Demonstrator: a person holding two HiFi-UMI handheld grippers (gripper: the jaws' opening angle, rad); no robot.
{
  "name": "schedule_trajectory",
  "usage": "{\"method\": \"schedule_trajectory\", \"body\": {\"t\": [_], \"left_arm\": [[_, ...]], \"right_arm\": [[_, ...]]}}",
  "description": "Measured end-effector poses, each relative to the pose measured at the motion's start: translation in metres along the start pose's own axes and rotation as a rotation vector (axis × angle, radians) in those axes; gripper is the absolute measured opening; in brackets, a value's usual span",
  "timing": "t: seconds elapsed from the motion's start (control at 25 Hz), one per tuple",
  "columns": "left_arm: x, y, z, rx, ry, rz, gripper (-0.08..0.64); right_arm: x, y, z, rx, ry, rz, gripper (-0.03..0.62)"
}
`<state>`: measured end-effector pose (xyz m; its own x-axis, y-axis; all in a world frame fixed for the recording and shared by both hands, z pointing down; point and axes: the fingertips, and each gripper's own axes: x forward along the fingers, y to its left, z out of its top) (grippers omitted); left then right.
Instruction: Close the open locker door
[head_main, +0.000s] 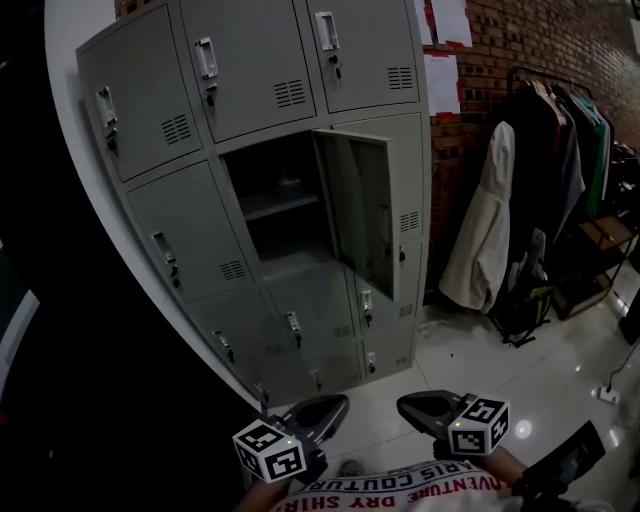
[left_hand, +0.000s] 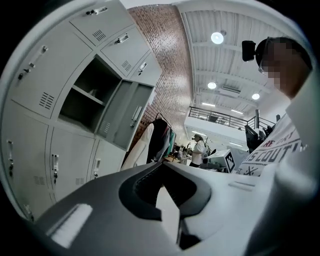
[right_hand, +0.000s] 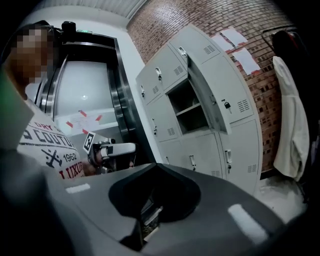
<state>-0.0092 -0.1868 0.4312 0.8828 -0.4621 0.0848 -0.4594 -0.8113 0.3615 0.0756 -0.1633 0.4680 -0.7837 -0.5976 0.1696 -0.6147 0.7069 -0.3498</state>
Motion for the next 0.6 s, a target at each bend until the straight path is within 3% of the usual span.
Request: {"method": "schedule_trajectory", "body": {"t": [0.2, 0.4, 0.6], "left_arm": [[0.022, 0.061, 0.052, 0.064, 0.006, -0.028, 0.005], [0.03, 0.105, 0.078, 0.057, 0.008, -0.059, 0.005], [0.036, 0.148, 0.092, 0.057, 0.016, -0.084, 0.005]], "right_arm": [[0.042, -0.04, 0.051, -0.028, -0.048, -0.062, -0.003], [0.075, -0.083, 0.073, -0.017, -0.067, -0.138, -0.003], [0.08, -0.146, 0.11, -0.095, -0.098, -0.306, -0.003]]}}
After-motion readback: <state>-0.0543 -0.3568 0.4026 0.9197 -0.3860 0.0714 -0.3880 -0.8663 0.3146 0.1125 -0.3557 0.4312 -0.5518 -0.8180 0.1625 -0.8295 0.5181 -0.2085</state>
